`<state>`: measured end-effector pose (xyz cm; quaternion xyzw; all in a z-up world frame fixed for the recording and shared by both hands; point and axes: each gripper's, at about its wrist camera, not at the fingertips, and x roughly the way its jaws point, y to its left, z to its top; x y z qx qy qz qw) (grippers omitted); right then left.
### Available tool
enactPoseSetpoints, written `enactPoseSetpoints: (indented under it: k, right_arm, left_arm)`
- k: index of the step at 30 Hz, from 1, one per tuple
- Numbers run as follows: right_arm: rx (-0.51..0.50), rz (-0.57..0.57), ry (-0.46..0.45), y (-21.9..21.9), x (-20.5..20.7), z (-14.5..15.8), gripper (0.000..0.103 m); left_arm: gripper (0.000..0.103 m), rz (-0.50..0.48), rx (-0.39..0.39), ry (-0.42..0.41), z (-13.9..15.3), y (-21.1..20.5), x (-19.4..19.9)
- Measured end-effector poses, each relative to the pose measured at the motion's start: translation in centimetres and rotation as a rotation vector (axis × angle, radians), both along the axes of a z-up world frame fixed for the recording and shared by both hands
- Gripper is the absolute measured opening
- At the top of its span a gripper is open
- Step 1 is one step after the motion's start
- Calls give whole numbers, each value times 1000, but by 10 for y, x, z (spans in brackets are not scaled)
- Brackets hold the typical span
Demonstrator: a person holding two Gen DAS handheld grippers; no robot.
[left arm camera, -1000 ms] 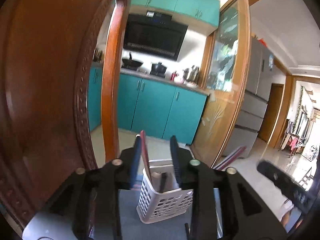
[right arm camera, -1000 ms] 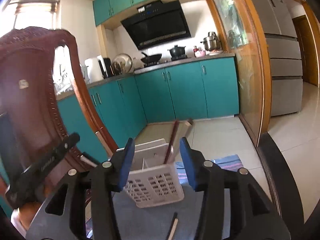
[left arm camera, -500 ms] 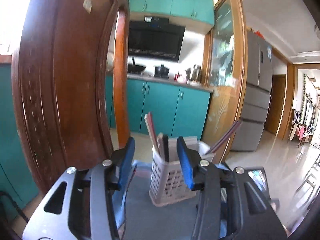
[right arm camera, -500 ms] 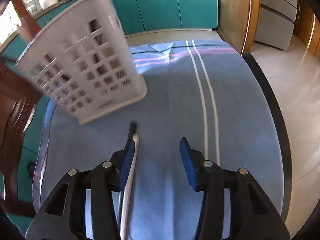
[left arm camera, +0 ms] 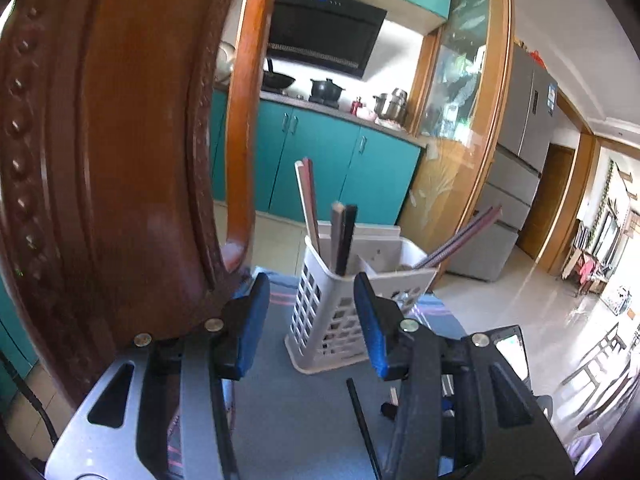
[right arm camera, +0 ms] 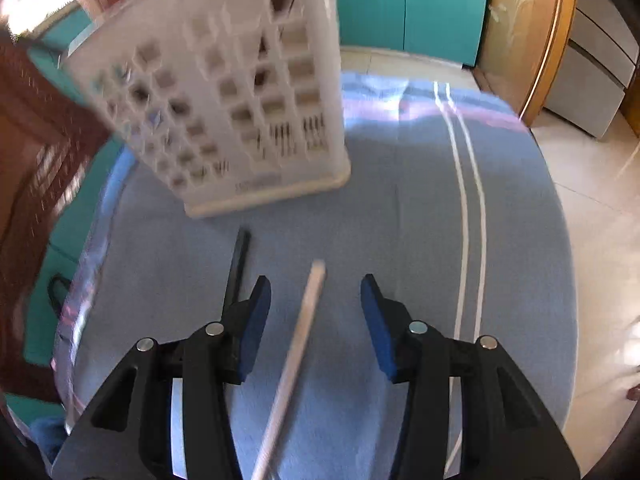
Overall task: Organize utensils
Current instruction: 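Move the left tool over a black chopstick while the right tool moves over a light wooden one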
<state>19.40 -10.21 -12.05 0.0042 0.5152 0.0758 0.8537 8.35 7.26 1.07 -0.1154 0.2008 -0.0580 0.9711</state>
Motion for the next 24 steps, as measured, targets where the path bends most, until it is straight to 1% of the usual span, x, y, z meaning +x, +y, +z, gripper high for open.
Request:
enactPoseSetpoints:
  k: [1,3,4,5,8,9,12,15,19,21,23,24]
  right_arm:
    - [-13,3,11,1,-3,-3,46]
    - [-82,11,-6,7,-13,-4,37]
    - [-95,0,-7,6,-15,-4,27]
    - [-84,-9,-3,5,-17,-5,15]
    - [-22,-62,10,-12,-20,-4,10]
    - [-7,-89,10,-20,-21,-3,10]
    - [-15,-161,8,-36,-21,-1,9]
    - [33,-172,6,-47,-22,3,9]
    - [58,-185,-18,-50,-27,14,11]
    - [59,-192,-19,-51,-25,19,15]
    - [53,-191,-10,-52,-24,17,24]
    - [50,-186,-6,-52,-23,16,26]
  left_arm:
    - [44,-3,5,14,-2,-3,1]
    - [44,-19,14,48,-8,-11,3]
    - [44,-31,17,58,-10,-14,3]
    - [44,-42,20,65,-12,-17,3]
    - [47,-90,61,88,-19,-31,3]
    - [48,-106,81,105,-23,-38,4]
    - [48,-156,98,172,-35,-49,9]
    - [48,-190,114,265,-50,-58,18]
    - [50,-190,118,340,-63,-60,24]
    - [52,-179,129,372,-68,-60,28]
    - [53,-163,138,407,-76,-60,30]
    - [54,-160,142,423,-79,-60,32]
